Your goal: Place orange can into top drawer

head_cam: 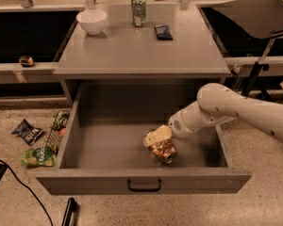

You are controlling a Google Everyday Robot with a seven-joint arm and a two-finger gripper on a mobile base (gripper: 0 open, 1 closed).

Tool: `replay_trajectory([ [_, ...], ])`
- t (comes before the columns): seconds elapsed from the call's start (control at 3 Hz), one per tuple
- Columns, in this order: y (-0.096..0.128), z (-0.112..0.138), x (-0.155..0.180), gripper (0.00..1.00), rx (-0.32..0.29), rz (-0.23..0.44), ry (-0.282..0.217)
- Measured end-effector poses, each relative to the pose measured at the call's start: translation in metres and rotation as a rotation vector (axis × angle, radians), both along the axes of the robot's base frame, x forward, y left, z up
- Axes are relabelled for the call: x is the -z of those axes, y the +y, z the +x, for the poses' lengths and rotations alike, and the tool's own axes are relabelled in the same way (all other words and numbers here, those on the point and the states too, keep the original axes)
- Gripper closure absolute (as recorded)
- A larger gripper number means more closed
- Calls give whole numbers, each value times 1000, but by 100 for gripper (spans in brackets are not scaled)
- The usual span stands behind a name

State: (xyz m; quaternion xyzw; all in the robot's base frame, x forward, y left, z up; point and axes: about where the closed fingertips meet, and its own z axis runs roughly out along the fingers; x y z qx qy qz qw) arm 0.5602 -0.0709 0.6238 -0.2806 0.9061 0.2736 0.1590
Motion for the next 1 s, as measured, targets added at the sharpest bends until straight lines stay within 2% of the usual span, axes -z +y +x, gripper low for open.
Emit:
replay_trajectory([
  [0.33,-4,0,-12,0,8,2,-32],
  [0.67,-11,-9,-51,0,22,10,-132],
  [1.0,-17,-16,-101,0,24,-25,-231],
])
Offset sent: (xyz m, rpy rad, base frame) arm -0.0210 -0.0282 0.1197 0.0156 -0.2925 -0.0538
